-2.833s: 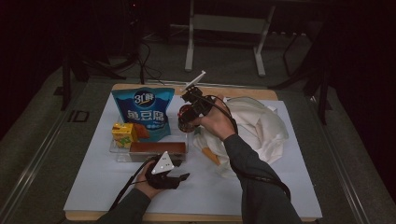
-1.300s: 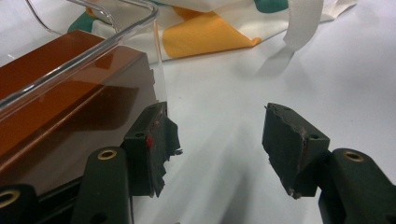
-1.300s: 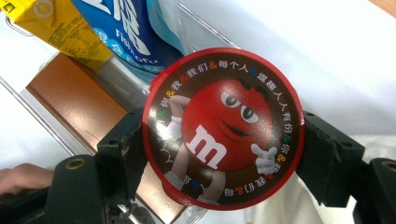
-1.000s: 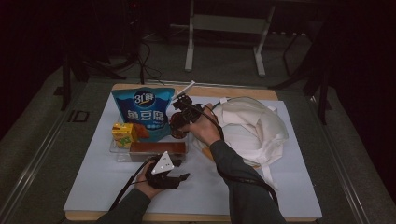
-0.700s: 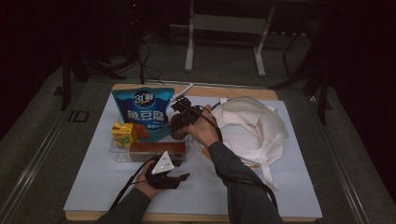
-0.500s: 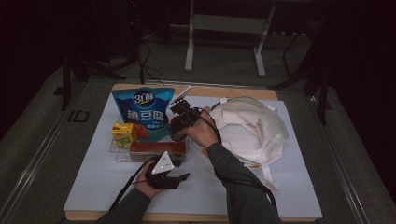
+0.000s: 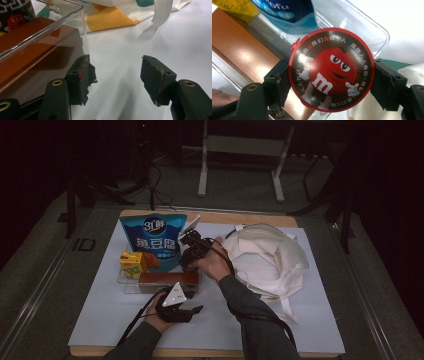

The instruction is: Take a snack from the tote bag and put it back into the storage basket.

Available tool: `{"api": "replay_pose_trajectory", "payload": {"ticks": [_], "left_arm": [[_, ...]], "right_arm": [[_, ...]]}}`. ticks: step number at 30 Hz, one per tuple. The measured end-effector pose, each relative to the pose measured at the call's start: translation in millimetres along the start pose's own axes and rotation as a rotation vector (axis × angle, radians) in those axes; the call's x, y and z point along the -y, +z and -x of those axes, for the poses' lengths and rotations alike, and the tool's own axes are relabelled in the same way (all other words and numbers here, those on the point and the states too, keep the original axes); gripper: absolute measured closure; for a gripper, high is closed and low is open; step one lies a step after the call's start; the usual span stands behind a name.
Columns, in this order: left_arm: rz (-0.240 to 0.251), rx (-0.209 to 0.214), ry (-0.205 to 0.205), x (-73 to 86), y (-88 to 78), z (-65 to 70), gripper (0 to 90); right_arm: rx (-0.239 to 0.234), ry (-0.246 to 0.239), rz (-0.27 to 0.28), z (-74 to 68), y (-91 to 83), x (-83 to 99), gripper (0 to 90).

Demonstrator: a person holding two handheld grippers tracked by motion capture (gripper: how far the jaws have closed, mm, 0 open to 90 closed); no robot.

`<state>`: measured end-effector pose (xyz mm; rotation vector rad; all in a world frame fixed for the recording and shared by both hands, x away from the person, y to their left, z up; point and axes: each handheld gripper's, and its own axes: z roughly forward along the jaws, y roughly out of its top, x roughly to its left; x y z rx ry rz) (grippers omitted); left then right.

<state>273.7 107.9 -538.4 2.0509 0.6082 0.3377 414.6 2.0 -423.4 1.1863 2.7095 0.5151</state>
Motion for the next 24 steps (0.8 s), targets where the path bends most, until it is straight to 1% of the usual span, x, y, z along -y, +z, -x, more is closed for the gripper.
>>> {"api": "replay_pose_trajectory", "payload": {"ticks": [2,6,9,11,15,18,24], "left_arm": [[0.0,0.002,-0.003,0.1,0.1,0.2,41.5],[0.0,0.001,-0.004,0.1,0.0,0.2,41.4],[0.0,0.0,-0.003,0.1,0.1,0.2,41.5],[0.0,0.001,-0.003,0.0,0.0,0.2,41.4],[0.0,0.0,-0.003,0.0,0.1,0.3,41.4],[0.0,0.001,-0.005,0.0,0.1,0.2,41.4],[0.0,-0.001,-0.004,0.1,0.1,0.1,41.4]], "right_arm": [[0.006,-0.004,-0.004,0.2,1.3,-0.2,25.2],[-0.004,-0.012,-0.015,1.3,4.7,0.5,25.1],[-0.001,-0.016,-0.015,1.0,4.5,0.6,25.3],[0.009,-0.035,-0.016,0.2,3.0,0.9,27.6],[0.004,-0.028,0.01,3.8,-4.9,0.2,27.8],[0.009,-0.025,0.013,5.9,-8.0,0.5,27.9],[0.005,-0.019,0.022,9.8,-10.8,1.3,28.0]]}}
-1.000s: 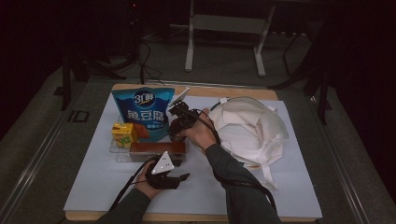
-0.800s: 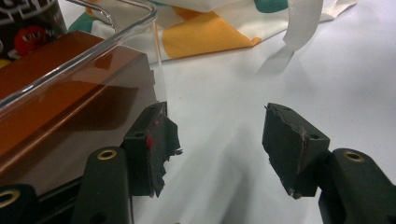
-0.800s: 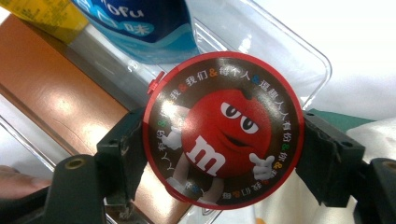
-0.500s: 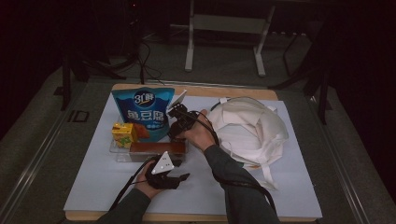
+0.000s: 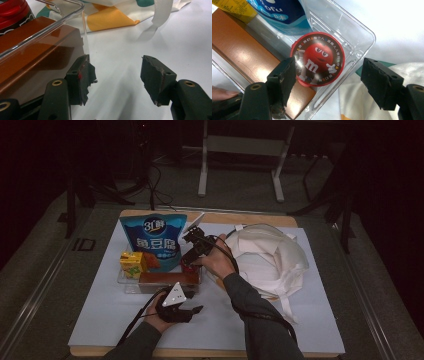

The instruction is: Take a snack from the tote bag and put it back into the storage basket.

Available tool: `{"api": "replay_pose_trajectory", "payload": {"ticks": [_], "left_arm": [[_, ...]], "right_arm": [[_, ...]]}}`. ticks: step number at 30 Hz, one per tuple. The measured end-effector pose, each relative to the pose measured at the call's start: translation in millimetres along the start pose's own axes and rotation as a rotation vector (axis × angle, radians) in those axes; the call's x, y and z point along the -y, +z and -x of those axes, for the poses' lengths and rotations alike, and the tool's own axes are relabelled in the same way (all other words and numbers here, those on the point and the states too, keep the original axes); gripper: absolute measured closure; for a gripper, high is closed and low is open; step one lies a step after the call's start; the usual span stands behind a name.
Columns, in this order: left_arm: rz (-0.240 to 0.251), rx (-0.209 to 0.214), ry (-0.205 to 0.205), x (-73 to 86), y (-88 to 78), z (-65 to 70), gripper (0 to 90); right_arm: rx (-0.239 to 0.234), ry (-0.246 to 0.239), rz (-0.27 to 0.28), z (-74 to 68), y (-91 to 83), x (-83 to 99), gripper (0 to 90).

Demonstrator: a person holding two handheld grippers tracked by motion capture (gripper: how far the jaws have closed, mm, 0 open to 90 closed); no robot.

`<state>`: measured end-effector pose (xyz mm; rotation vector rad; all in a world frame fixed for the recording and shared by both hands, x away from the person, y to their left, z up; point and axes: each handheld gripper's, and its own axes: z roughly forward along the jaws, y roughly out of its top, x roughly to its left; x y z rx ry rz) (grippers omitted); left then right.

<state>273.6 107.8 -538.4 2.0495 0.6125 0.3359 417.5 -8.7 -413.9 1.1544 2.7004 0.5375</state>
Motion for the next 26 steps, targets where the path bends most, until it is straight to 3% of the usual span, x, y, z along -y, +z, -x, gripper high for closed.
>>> {"api": "replay_pose_trajectory", "payload": {"ticks": [26], "left_arm": [[-0.003,0.002,-0.005,-0.1,0.2,-0.2,41.4]], "right_arm": [[0.002,0.05,0.045,29.4,-20.1,15.2,33.0]]}}
